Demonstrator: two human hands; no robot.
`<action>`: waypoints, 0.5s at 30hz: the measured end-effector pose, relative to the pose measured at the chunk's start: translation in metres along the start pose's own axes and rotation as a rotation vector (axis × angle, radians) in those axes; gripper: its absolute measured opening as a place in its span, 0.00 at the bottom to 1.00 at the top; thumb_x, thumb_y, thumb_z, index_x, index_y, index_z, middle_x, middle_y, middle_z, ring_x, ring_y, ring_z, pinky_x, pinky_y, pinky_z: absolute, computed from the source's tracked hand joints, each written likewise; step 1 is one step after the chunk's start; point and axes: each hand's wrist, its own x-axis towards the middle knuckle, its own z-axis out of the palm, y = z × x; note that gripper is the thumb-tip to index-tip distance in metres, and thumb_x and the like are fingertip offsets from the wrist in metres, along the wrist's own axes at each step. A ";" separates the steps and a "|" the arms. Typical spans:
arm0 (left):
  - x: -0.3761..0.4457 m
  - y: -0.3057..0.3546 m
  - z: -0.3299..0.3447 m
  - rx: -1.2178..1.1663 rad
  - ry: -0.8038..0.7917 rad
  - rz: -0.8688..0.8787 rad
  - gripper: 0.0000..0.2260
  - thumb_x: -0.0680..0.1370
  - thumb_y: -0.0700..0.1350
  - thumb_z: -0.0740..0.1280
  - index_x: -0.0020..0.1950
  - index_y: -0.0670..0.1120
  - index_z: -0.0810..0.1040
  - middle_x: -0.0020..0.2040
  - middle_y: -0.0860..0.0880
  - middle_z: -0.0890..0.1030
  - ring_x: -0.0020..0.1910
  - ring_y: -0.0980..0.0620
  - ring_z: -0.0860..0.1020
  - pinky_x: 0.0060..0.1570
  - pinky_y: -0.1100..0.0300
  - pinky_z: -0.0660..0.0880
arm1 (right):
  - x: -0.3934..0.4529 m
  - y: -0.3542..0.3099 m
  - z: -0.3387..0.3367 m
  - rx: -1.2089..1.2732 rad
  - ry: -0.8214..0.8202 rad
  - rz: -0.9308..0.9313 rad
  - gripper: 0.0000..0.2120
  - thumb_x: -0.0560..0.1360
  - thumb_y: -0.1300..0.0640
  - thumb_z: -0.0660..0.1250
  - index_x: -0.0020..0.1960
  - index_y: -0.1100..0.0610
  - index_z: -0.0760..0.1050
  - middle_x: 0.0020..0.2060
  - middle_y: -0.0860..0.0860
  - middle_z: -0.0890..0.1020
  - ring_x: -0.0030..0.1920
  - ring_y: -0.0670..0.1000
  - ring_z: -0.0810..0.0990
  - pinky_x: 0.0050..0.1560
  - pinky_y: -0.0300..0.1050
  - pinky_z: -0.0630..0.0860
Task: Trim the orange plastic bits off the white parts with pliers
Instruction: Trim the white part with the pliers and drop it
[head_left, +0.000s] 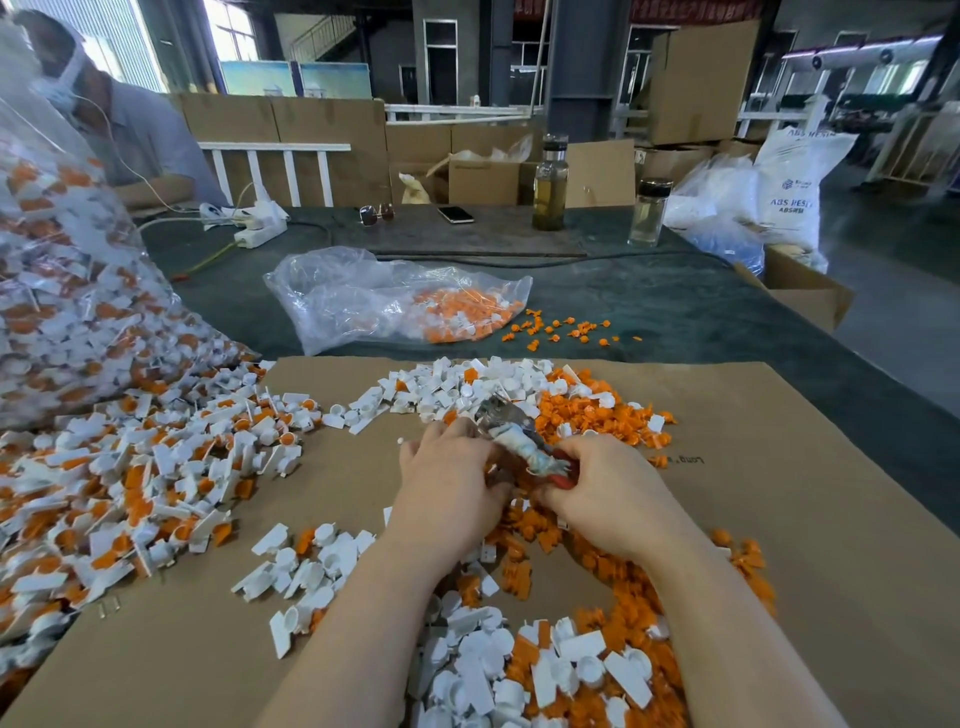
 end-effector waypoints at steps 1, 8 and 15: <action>0.000 0.000 0.000 -0.016 0.003 0.008 0.07 0.77 0.53 0.70 0.54 0.58 0.81 0.58 0.54 0.73 0.66 0.49 0.67 0.69 0.43 0.58 | 0.000 0.000 0.000 0.007 0.027 0.008 0.10 0.74 0.47 0.68 0.38 0.46 0.69 0.36 0.44 0.76 0.35 0.44 0.75 0.31 0.39 0.66; -0.003 0.000 -0.002 0.016 0.008 -0.005 0.08 0.77 0.55 0.68 0.55 0.55 0.78 0.52 0.55 0.73 0.61 0.50 0.70 0.69 0.43 0.62 | 0.003 -0.001 -0.004 0.275 0.219 0.092 0.04 0.77 0.51 0.67 0.49 0.50 0.75 0.40 0.43 0.78 0.39 0.44 0.77 0.34 0.40 0.71; -0.005 0.005 -0.005 -0.235 0.103 -0.047 0.07 0.77 0.52 0.71 0.49 0.57 0.73 0.42 0.61 0.72 0.49 0.56 0.73 0.59 0.55 0.66 | 0.002 -0.005 -0.003 0.386 0.287 0.076 0.03 0.77 0.52 0.67 0.48 0.50 0.78 0.37 0.44 0.79 0.37 0.44 0.77 0.33 0.39 0.68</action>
